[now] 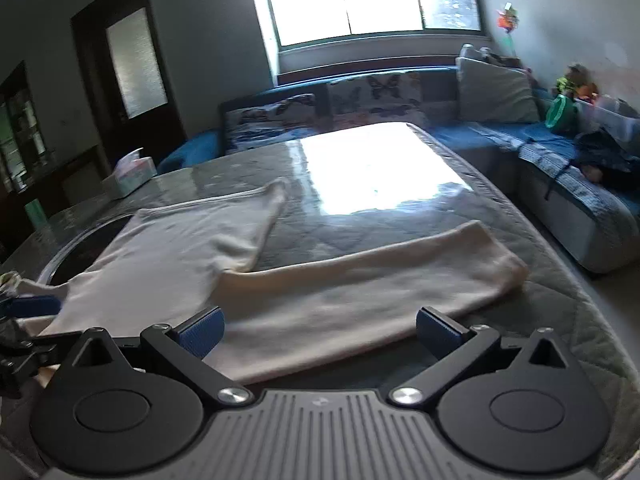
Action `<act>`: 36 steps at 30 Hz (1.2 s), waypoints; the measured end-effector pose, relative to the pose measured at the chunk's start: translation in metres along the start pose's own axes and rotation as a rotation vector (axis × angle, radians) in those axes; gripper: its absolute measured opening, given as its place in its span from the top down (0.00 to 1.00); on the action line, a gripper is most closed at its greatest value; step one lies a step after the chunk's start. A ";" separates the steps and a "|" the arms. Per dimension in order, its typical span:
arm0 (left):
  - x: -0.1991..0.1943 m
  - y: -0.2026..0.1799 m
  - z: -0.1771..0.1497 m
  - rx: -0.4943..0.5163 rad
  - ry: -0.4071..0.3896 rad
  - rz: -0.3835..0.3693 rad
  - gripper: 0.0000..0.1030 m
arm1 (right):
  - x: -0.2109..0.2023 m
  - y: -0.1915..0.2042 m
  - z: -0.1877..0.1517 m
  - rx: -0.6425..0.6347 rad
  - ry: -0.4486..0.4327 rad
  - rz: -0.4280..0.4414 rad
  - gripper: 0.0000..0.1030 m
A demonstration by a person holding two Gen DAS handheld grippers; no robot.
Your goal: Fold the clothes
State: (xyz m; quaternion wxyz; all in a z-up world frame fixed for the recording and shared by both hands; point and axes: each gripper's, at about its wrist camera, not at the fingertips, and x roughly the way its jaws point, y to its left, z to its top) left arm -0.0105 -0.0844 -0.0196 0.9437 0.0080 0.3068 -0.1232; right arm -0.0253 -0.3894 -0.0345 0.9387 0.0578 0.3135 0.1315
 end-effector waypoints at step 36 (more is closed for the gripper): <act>0.010 -0.004 -0.003 0.004 0.049 0.011 0.00 | 0.027 -0.095 0.029 0.172 -0.023 -0.252 0.94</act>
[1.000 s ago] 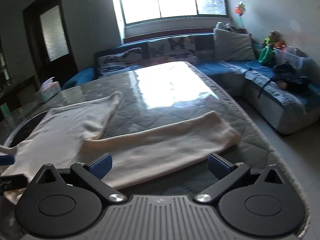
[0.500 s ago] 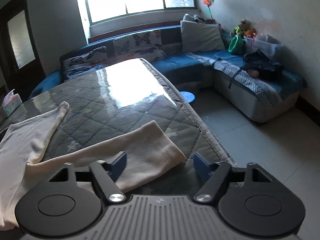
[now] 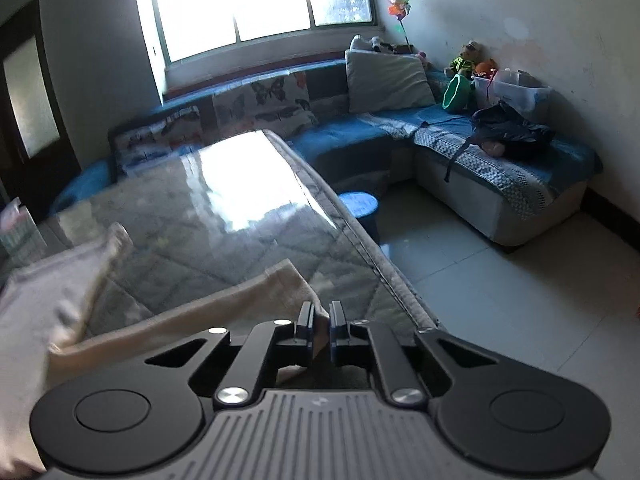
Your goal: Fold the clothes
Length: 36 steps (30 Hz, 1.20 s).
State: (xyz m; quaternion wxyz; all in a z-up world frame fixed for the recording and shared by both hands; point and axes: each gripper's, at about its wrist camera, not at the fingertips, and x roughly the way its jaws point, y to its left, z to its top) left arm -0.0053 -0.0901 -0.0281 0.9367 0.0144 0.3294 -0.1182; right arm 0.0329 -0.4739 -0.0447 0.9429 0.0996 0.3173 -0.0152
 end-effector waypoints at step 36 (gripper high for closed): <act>-0.039 0.072 -0.031 -0.167 -0.062 0.031 0.00 | -0.057 0.309 -0.001 -0.418 0.086 0.708 0.95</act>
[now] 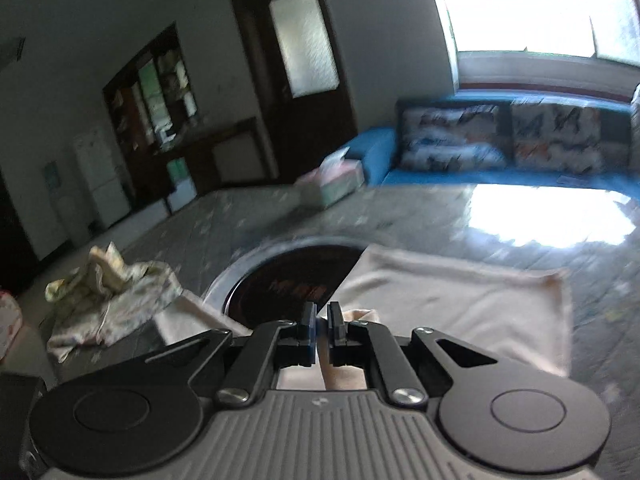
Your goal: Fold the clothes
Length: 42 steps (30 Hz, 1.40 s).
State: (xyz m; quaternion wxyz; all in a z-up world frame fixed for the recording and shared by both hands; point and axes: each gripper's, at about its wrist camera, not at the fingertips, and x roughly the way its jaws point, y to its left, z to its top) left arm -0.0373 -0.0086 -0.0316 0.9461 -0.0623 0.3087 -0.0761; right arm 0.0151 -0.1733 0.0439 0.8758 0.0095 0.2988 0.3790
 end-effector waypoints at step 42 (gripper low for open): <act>0.033 0.032 0.033 0.115 0.029 0.022 0.52 | -0.005 -0.111 -0.059 -0.410 0.285 -0.004 0.76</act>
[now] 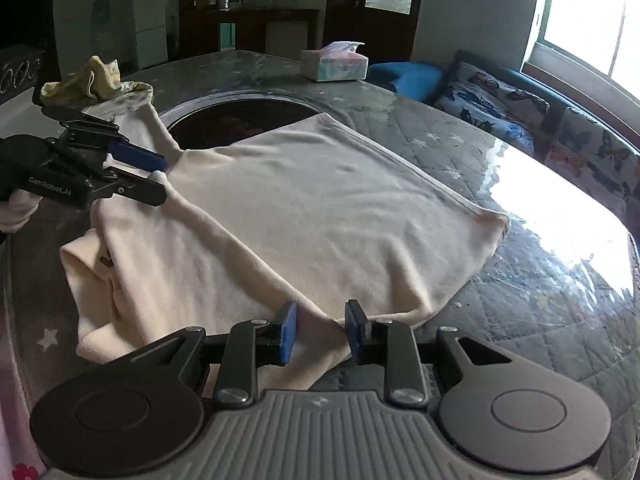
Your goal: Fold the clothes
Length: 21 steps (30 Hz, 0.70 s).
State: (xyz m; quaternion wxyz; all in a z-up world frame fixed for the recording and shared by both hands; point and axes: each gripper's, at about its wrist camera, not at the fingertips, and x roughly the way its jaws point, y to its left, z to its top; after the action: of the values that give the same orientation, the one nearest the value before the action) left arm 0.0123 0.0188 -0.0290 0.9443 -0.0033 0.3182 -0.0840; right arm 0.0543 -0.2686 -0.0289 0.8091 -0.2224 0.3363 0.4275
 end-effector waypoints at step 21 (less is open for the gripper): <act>-0.003 0.004 0.006 0.014 -0.025 -0.024 0.89 | 0.004 0.010 0.003 -0.120 0.018 -0.004 0.95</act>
State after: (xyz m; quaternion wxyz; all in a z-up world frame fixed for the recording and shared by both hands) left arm 0.0145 0.0234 -0.0226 0.9471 -0.0017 0.3059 -0.0973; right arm 0.0487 -0.2594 -0.0301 0.7921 -0.2752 0.3168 0.4432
